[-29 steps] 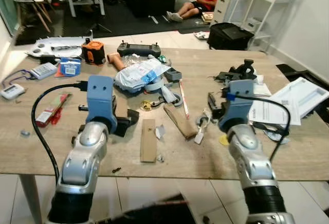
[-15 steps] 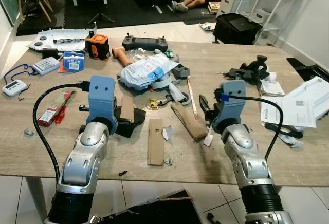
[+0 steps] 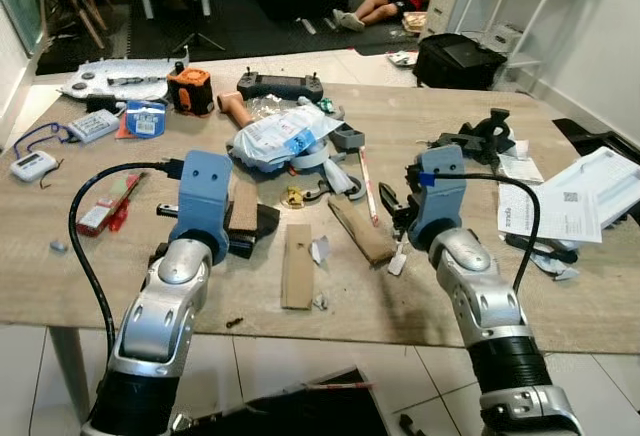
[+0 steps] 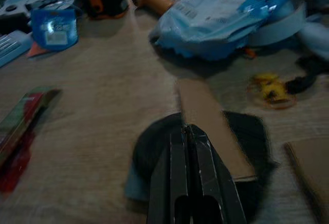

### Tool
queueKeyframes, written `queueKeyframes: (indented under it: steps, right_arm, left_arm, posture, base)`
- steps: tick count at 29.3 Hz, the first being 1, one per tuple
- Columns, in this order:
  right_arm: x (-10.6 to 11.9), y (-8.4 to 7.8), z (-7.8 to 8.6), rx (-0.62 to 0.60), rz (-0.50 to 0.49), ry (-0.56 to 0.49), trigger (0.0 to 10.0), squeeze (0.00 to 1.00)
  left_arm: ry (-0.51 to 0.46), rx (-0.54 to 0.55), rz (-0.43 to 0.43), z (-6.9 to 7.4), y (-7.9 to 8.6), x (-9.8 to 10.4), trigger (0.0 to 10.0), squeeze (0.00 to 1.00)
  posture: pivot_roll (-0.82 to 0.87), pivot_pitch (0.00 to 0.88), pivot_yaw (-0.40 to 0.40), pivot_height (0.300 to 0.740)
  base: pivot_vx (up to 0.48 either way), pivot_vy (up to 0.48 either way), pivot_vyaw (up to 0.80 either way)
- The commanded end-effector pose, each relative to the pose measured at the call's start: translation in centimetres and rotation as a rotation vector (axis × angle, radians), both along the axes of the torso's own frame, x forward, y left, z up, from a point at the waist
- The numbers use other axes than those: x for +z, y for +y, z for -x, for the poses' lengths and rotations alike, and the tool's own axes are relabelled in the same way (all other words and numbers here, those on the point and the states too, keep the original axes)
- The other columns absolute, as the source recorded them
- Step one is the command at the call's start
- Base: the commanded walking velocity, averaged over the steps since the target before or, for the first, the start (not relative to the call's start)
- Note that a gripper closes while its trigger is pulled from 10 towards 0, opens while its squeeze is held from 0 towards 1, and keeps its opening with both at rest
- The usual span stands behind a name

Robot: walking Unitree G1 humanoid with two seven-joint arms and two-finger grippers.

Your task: Picking trash to rubbish bin

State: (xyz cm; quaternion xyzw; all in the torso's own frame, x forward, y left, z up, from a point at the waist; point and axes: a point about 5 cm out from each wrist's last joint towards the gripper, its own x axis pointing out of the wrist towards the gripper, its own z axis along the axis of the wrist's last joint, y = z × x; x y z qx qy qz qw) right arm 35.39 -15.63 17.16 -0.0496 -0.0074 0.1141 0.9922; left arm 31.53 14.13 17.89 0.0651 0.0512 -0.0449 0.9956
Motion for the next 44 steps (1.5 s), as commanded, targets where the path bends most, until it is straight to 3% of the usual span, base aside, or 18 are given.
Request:
queueKeyframes:
  steps: [1,8,14,15,16,20,25,26,27,28,30,32,34,44]
  right_arm:
    - [0.0,-0.1,-0.1,0.003,0.009,0.009,10.0,0.0]
    - [-0.3,0.3,-0.2,0.039,0.008,0.043,10.0,0.0]
    - [-0.8,0.5,-1.1,0.123,0.02,0.137,10.0,0.0]
    - [-0.7,0.5,-1.3,0.143,0.017,0.148,10.0,0.24]
    - [-0.5,0.6,-1.5,0.159,0.004,0.149,10.0,1.0]
    - [0.3,1.0,-2.3,0.21,-0.032,0.139,10.0,1.0]
    - [1.8,2.7,-3.2,0.313,0.011,0.111,10.0,1.0]
    - [2.1,3.2,-3.5,0.344,0.027,0.111,10.0,0.91]
    - [2.4,4.0,-3.9,0.385,0.062,0.126,10.0,0.0]
    - [2.4,4.0,-3.9,0.385,0.062,0.126,10.0,0.0]
    - [2.5,4.5,-4.2,0.414,0.095,0.14,10.0,0.0]
    - [2.5,4.5,-4.2,0.414,0.095,0.14,10.0,0.0]
    - [2.2,5.1,-4.6,0.431,0.177,0.165,10.0,0.0]
    - [0.2,5.4,-4.6,0.401,0.336,0.236,10.0,0.0]
  left_arm:
    - [0.022,-0.001,0.001,0.0,-0.1,-0.4,10.0,0.0]
    - [0.021,-0.003,-0.006,0.1,0.0,-0.4,10.0,0.0]
    - [0.012,-0.013,-0.048,-0.5,0.4,-0.1,10.0,0.0]
    - [0.007,-0.018,-0.056,-0.6,0.5,0.0,10.0,0.0]
    - [-0.002,-0.029,-0.07,-0.7,0.5,0.2,10.0,0.0]
    - [-0.027,-0.086,-0.087,-1.0,0.2,0.7,10.0,0.0]
    - [-0.027,-0.223,-0.078,-1.0,-0.5,1.2,10.0,0.0]
    - [-0.016,-0.263,-0.089,-0.8,-0.6,1.1,10.0,0.0]
    - [-0.001,-0.38,-0.133,-0.3,-1.2,1.0,10.0,0.0]
    - [-0.001,-0.38,-0.133,-0.3,-1.2,1.0,10.0,0.0]
    - [0.009,-0.485,-0.182,0.2,-1.9,0.9,10.0,0.0]
    - [0.009,-0.485,-0.182,0.2,-1.9,0.9,10.0,0.0]
    - [0.017,-0.625,-0.204,1.1,-3.5,0.8,10.0,0.0]
    - [0.065,-0.755,-0.261,2.3,-4.1,0.0,10.0,0.0]
  posture:
    - [0.15,0.087,-0.005,0.74]
    - [0.15,0.091,0.001,0.74]
    - [0.15,0.108,0.006,0.74]
    - [0.15,0.114,0.004,0.74]
    - [0.15,0.114,0.004,0.74]
    - [0.16,0.131,-0.003,0.74]
    - [0.16,0.139,-0.004,0.74]
    - [0.17,0.146,-0.01,0.74]
    - [0.17,0.146,-0.01,0.74]
    - [0.17,0.146,-0.01,0.74]
    - [0.18,0.157,-0.021,0.74]
    - [0.18,0.157,-0.021,0.74]
    - [0.19,0.174,-0.034,0.74]
    - [0.19,0.18,-0.034,0.74]
  base:
    - [0.0,0.0,0.0]
    - [0.0,0.0,0.0]
    - [0.0,0.0,0.0]
    - [0.0,0.0,0.0]
    - [0.0,0.0,0.0]
    - [0.0,0.0,0.0]
    - [0.0,0.0,0.0]
    - [0.0,0.0,0.0]
    - [0.0,0.0,0.0]
    - [0.0,0.0,0.0]
    - [0.0,0.0,0.0]
    - [0.0,0.0,0.0]
    - [0.0,0.0,0.0]
    - [0.0,0.0,0.0]
